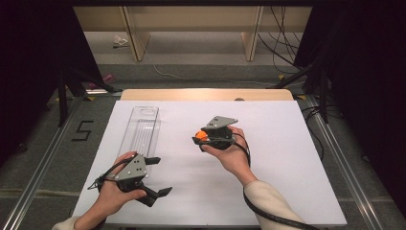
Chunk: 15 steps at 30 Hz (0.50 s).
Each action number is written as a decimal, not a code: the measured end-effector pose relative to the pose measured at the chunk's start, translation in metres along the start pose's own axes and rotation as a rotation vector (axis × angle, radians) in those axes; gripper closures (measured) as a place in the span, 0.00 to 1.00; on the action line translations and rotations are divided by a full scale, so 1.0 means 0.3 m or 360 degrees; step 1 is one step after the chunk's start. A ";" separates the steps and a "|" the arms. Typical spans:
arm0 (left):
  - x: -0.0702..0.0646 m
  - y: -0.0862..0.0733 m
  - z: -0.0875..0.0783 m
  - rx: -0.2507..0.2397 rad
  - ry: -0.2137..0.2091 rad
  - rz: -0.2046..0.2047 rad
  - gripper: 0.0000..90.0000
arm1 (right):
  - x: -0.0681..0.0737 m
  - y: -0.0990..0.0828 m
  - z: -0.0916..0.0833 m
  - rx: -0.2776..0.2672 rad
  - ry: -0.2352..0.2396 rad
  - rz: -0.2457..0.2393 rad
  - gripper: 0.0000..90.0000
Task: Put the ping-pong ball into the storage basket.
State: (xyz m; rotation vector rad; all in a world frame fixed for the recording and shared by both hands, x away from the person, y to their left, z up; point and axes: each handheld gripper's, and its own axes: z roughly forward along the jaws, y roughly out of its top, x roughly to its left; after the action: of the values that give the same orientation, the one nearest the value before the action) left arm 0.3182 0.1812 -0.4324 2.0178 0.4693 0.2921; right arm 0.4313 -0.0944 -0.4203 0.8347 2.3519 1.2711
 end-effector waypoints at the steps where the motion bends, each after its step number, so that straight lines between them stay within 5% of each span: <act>1: 0.000 0.000 0.000 0.0000 -0.0001 0.0002 0.00 | 0.001 0.002 0.001 -0.0002 0.0000 0.0003 0.57; 15: -0.004 0.002 0.002 0.0004 -0.0006 0.0013 0.00 | 0.016 0.018 0.023 -0.0007 0.0023 0.0000 0.57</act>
State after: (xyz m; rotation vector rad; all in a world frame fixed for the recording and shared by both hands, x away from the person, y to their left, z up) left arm 0.3174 0.1798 -0.4323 2.0231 0.4595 0.2924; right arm 0.4331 -0.0846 -0.4195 0.8267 2.3598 1.2858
